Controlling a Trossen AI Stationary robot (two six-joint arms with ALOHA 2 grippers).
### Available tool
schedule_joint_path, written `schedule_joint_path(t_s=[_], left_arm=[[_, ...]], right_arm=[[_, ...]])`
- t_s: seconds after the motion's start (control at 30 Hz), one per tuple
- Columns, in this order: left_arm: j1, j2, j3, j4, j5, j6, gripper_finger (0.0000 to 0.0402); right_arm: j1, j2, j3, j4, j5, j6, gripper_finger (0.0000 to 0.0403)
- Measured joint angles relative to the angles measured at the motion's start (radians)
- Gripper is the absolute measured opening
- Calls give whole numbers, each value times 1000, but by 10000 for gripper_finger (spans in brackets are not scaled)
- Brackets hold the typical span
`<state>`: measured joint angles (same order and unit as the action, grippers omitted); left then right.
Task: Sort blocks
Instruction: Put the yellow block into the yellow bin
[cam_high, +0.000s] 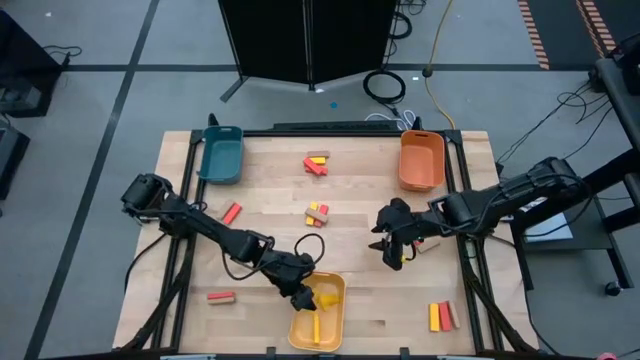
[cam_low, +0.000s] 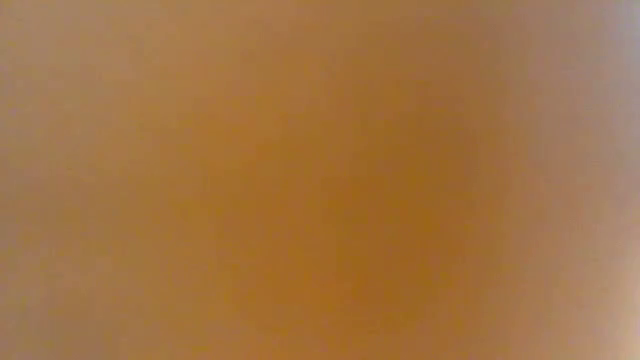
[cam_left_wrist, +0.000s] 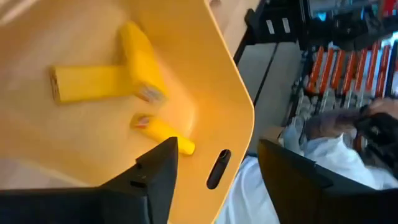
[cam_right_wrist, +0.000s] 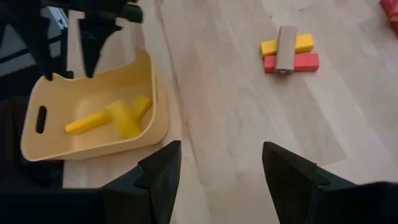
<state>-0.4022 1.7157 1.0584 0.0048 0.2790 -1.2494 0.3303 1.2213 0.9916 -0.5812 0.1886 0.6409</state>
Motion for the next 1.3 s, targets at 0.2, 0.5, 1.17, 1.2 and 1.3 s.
schedule_joint_path(t_s=[0.2, 0.5, 1.17, 1.2, 1.3], left_arm=[[33, -29, 0, -41, 4, 178, 224], [69, -217, 0, -181, -343, 661, 225], [516, -665, -464, 538, -162, 1313, 225], [546, -652, -465, 570, -118, 1314, 225], [614, -620, -481, 617, -13, 1340, 225]], right_arm=[[41, 2, 0, -5, -5, 64, 192], [64, 3, 0, -32, -10, 118, 192], [19, 10, 0, -65, -124, 377, 192], [15, 14, 0, -65, -136, 415, 192], [14, 36, 0, -67, -141, 496, 192]])
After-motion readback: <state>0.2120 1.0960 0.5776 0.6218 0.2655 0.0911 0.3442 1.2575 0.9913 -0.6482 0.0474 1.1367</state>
